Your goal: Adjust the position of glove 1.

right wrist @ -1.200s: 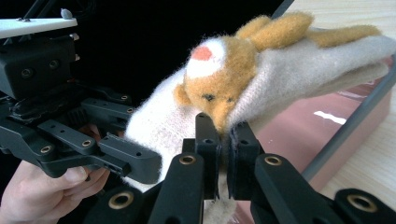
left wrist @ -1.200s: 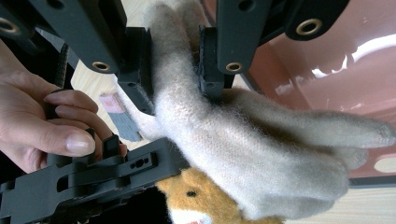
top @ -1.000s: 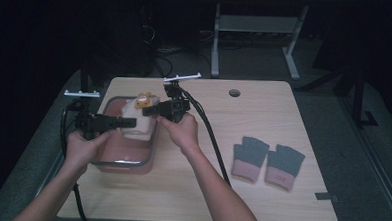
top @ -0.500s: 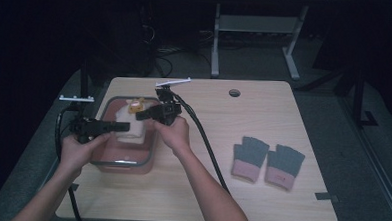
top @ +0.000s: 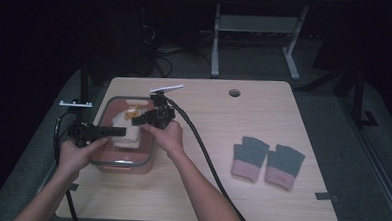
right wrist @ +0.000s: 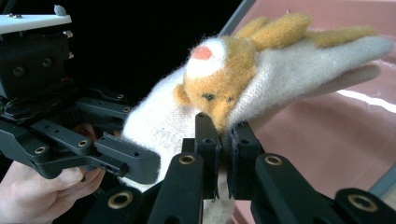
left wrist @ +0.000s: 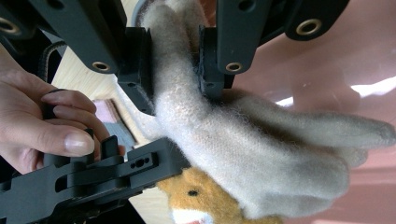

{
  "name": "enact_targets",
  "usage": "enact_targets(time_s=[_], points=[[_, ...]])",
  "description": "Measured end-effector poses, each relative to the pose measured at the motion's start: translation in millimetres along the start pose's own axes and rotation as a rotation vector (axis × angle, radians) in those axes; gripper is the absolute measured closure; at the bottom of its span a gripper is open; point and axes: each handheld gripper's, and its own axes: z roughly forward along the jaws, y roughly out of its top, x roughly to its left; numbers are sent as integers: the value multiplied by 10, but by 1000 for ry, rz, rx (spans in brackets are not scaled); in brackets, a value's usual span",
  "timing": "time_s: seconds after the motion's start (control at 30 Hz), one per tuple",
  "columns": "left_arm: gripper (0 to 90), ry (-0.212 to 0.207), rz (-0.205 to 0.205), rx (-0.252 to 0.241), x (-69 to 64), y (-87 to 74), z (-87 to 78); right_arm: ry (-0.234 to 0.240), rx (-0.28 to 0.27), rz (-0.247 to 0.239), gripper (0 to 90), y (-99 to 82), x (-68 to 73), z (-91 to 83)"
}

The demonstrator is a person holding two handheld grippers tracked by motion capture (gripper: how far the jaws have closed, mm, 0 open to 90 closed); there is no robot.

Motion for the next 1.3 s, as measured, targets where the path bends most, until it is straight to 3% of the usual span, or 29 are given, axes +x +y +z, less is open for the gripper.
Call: enact_targets(time_s=[0.3, 0.57, 0.9, 1.23, 1.3], points=[[707, 28, -32, 34, 109, -85, 76, -13, 36, 23, 846, -62, -120, 166], [707, 66, -29, 78, 135, -112, 133, -30, 62, 36, 830, -98, -189, 247], [707, 121, -40, 133, 159, -164, 251, -86, 98, 27, 799, -125, -220, 240], [706, 184, -43, 192, 160, -172, 321, -168, 116, 3, 696, -118, -225, 159], [705, 201, -50, 194, 156, -178, 334, -159, 106, 18, 686, -119, -222, 138]])
